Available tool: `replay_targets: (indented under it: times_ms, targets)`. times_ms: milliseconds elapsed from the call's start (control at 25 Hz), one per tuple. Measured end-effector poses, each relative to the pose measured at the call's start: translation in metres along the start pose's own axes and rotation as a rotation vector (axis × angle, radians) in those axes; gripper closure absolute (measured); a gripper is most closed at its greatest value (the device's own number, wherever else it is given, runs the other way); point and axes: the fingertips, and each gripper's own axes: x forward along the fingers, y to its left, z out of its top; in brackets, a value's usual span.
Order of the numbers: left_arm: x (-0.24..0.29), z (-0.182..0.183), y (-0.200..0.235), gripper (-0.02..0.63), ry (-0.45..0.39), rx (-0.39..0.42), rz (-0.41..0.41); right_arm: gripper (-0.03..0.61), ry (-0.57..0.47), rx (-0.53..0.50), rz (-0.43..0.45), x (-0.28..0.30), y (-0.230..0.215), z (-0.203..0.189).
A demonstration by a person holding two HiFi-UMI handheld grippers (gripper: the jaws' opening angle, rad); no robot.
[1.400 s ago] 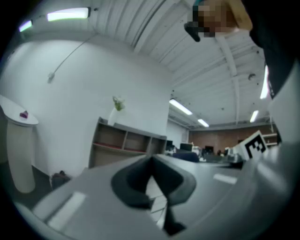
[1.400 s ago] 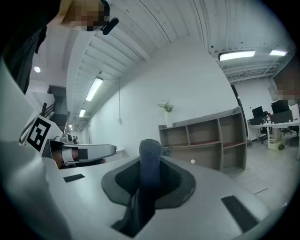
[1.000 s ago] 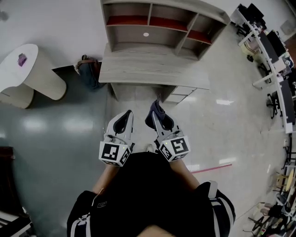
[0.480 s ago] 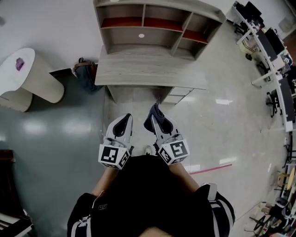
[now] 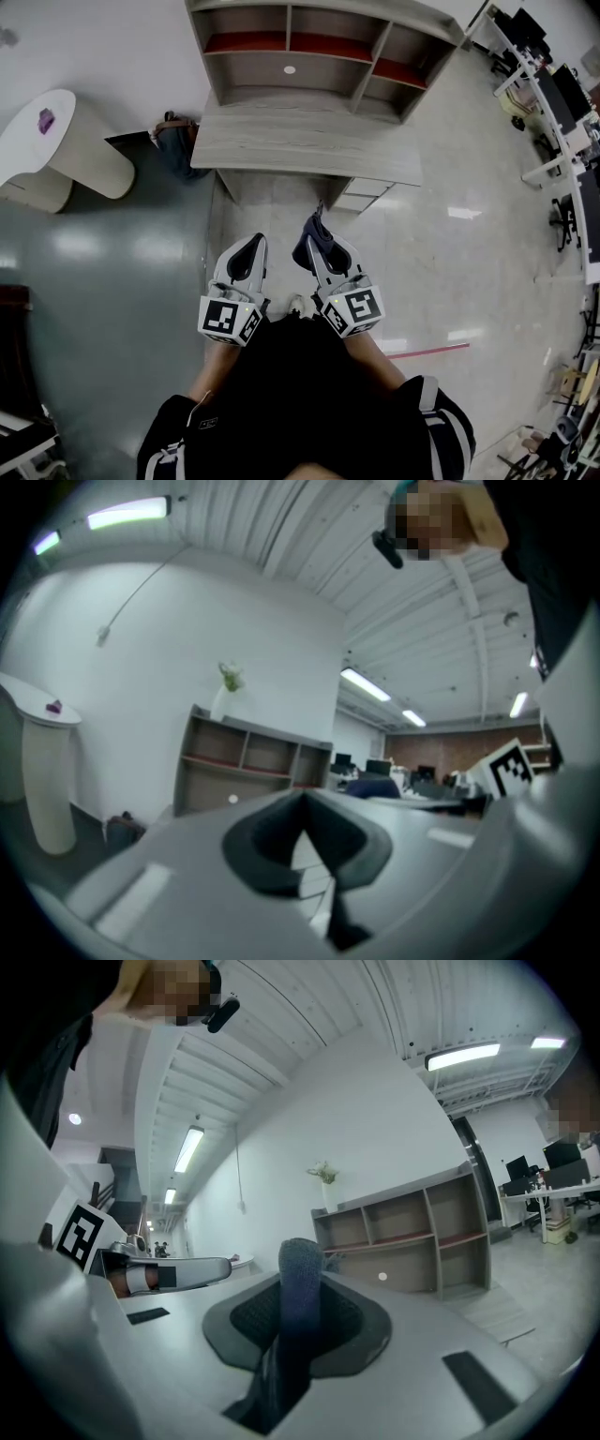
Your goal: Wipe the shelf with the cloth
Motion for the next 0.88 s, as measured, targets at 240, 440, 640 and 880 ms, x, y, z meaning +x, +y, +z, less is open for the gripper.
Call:
replay_targets:
  times_ms: [240,440,640,880]
  targets:
    - [0.002,-0.003,0.009,0.611,0.016,-0.002,0.025,0.523,0.012,0.009,0.020,0.013,-0.001,-0.002]
    - [0.018,-0.007,0.039,0.611,0.018,-0.022,0.029,0.523,0.007,0.005,0.014,0.042,0.003,-0.003]
    - [0.044,-0.004,0.093,0.611,0.026,-0.038,-0.007,0.523,0.017,-0.008,-0.043,0.096,0.000,-0.005]
    - [0.074,0.007,0.164,0.611,0.035,-0.053,-0.061,0.523,0.024,-0.025,-0.102,0.171,0.003,0.004]
